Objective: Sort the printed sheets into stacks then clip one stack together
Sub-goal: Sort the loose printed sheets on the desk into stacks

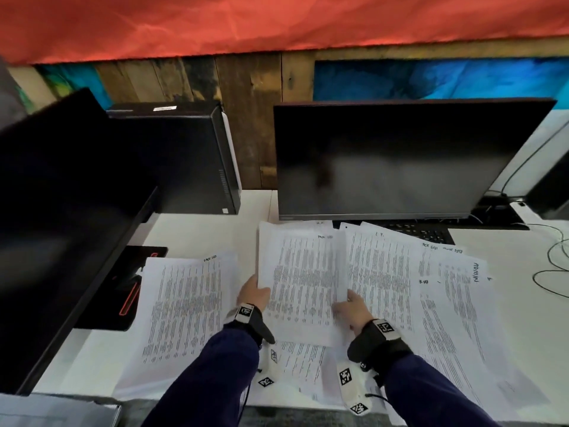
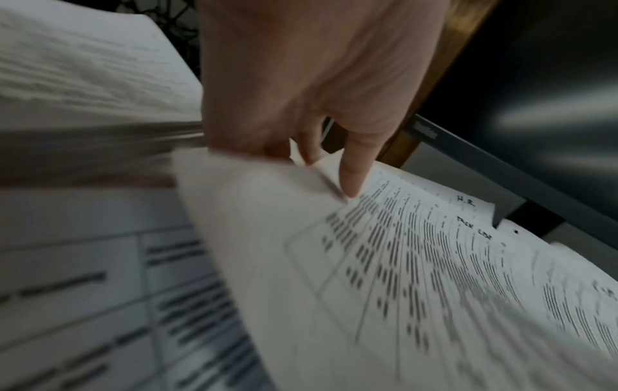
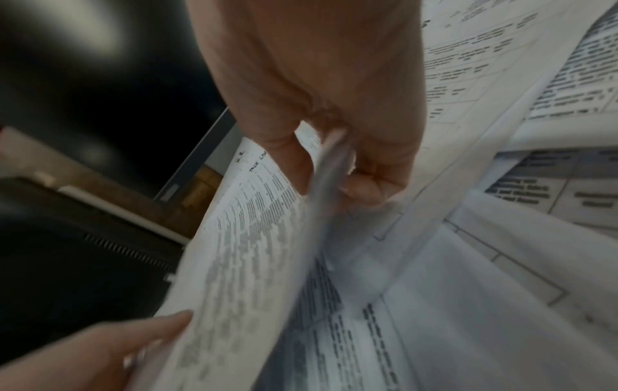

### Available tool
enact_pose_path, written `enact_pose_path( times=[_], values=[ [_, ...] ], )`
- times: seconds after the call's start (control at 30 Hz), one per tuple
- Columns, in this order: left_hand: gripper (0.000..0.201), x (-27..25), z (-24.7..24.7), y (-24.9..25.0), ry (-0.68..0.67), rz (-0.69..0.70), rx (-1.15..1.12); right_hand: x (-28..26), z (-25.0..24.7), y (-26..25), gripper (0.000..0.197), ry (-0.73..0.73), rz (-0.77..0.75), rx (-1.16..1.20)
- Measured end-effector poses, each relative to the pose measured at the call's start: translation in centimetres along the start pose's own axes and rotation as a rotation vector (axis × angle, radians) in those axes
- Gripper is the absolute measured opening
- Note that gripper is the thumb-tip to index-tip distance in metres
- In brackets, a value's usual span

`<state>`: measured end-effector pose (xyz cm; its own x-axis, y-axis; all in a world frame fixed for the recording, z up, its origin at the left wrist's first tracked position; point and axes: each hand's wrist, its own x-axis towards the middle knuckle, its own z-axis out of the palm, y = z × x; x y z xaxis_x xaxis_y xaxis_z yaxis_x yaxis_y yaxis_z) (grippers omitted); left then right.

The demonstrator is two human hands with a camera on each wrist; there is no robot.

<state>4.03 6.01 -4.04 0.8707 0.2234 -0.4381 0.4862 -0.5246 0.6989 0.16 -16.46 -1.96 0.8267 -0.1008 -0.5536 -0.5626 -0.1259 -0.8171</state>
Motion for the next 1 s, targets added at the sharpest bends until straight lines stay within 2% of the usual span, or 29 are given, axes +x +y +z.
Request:
enact_pose_path(
  times=[0.1,0.17,0.2,0.23,0.3,0.33,0.37,0.47,0.53,0.6,0.67,0.73,0.77,0.8,0.87,0.93,1.0],
  values=[
    [0.033,-0.9,-0.2,0.3,0.163,0.082,0.089,-0.6,-1.0,0.5,0.031,0.019,-0.022,0.043],
    [0.032,-2.0,-0.1,1.1,0.283,0.105,0.090,-0.4,-2.8,1.3,0.034,0.113,0.041,0.151],
    [0.032,-2.5,0.3,1.6,0.310,0.120,0.079,-0.1,-3.9,2.0,0.034,0.179,0.075,0.208],
    [0.031,-2.8,0.9,2.0,0.303,0.142,0.065,-0.4,-5.1,2.5,0.028,0.253,0.103,0.170],
    [0.026,-3.2,2.5,2.9,0.210,0.198,0.055,-1.2,-7.3,3.5,0.012,0.369,0.135,0.000],
    [0.026,-3.3,3.4,3.3,0.149,0.218,0.065,-1.5,-8.2,4.2,0.016,0.399,0.138,-0.132],
    [0.027,-3.3,4.4,3.8,0.086,0.225,0.082,-1.4,-9.0,4.5,0.028,0.451,0.156,-0.230],
    [0.039,-3.8,7.2,5.1,-0.102,0.162,0.093,-1.3,-11.1,4.6,0.061,0.605,0.254,-0.251],
    [0.046,-4.0,8.3,5.8,-0.144,0.079,0.039,-1.3,-12.2,4.2,0.069,0.609,0.275,-0.221],
    [0.049,-3.8,9.2,6.1,-0.196,-0.047,-0.103,-0.9,-12.9,3.9,0.068,0.584,0.245,-0.125],
    [0.038,-4.2,9.8,6.6,-0.258,-0.107,-0.210,0.3,-13.4,4.4,0.072,0.460,0.265,0.035],
    [0.016,-4.8,10.2,7.2,-0.282,-0.057,-0.181,2.4,-14.2,6.5,0.072,0.386,0.256,0.183],
    [0.013,-5.1,10.5,7.4,-0.301,-0.025,-0.160,3.3,-14.4,7.5,0.061,0.373,0.232,0.170],
    [0.022,-5.4,10.8,7.6,-0.313,0.017,-0.123,3.8,-14.6,8.1,0.047,0.334,0.201,0.196],
    [0.040,-6.0,10.8,7.9,-0.290,0.096,-0.035,0.9,-13.7,5.5,0.028,0.300,0.105,0.140],
    [0.050,-6.4,10.2,7.9,-0.226,0.113,-0.011,-0.7,-13.9,4.6,0.012,0.209,0.043,0.068],
    [0.052,-6.7,8.5,7.3,-0.155,0.116,0.013,-1.3,-14.9,4.6,0.018,0.172,0.012,0.010]
  ],
)
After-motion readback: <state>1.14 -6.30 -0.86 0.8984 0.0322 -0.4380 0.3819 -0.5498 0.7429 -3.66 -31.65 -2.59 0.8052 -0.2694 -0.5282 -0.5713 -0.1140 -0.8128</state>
